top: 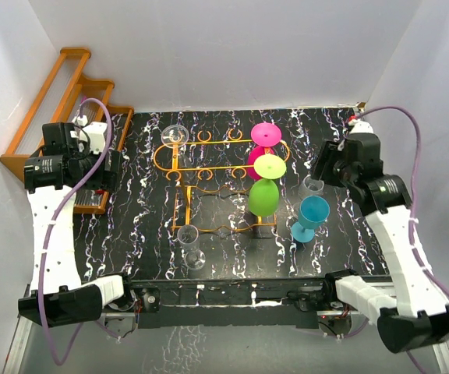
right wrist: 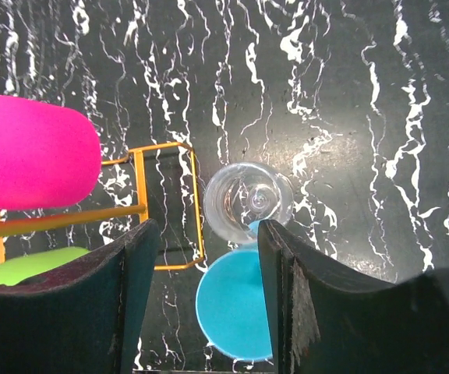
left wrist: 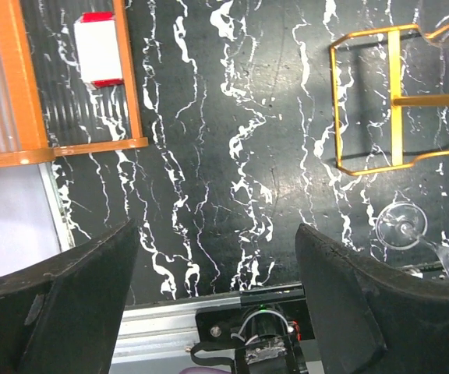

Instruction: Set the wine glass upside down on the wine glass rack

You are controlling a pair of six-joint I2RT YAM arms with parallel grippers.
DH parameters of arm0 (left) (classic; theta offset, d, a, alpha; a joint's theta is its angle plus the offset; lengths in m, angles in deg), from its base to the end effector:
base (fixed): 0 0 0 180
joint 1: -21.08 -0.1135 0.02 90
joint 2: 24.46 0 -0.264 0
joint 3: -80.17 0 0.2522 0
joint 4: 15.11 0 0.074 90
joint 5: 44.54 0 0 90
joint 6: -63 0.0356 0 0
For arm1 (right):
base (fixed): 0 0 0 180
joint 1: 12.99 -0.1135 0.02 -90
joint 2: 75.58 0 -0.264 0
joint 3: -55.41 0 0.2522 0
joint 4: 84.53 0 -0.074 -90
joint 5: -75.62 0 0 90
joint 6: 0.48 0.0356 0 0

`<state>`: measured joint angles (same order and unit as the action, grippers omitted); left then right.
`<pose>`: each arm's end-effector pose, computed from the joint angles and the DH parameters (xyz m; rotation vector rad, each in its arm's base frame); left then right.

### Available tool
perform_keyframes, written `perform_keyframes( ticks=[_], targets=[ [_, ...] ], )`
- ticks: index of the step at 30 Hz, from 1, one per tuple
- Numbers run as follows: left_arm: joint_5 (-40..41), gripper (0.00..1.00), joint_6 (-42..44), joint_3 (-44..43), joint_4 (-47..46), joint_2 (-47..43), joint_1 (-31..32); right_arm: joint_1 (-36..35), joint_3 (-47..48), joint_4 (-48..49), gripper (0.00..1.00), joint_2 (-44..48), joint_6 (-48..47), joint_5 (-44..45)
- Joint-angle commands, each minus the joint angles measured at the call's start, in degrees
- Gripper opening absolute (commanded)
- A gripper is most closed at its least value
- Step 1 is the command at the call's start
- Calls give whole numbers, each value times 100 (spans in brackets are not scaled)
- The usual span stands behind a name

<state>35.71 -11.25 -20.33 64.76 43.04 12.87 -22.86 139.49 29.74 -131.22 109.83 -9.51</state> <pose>0.2038 0.0233 0.4152 0.2358 2.3618 -0.0033 0.1777 0.0279 0.3852 0.2492 2.2119 0.1957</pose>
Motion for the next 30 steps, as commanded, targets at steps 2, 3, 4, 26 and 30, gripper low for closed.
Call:
perform_keyframes(
  ticks=[2, 3, 4, 26, 30],
  targets=[
    [523, 81, -196, -4, -353, -28, -47, -17, 32, 502, 56, -750, 10, -471],
    [567, 82, -226, 86, -485, -59, -41, -16, -40, 588, 56, -830, 8, -521],
    [613, 83, -281, 143, -629, -89, -43, -19, -105, 647, 56, -886, 9, -498],
    [1139, 96, -767, -170, -1069, 319, -76, -21, -704, 1074, 36, -1503, -75, -350],
    [1099, 95, -732, -162, -1053, 323, -76, -21, -704, 1094, 15, -1581, -96, -168]
  ],
)
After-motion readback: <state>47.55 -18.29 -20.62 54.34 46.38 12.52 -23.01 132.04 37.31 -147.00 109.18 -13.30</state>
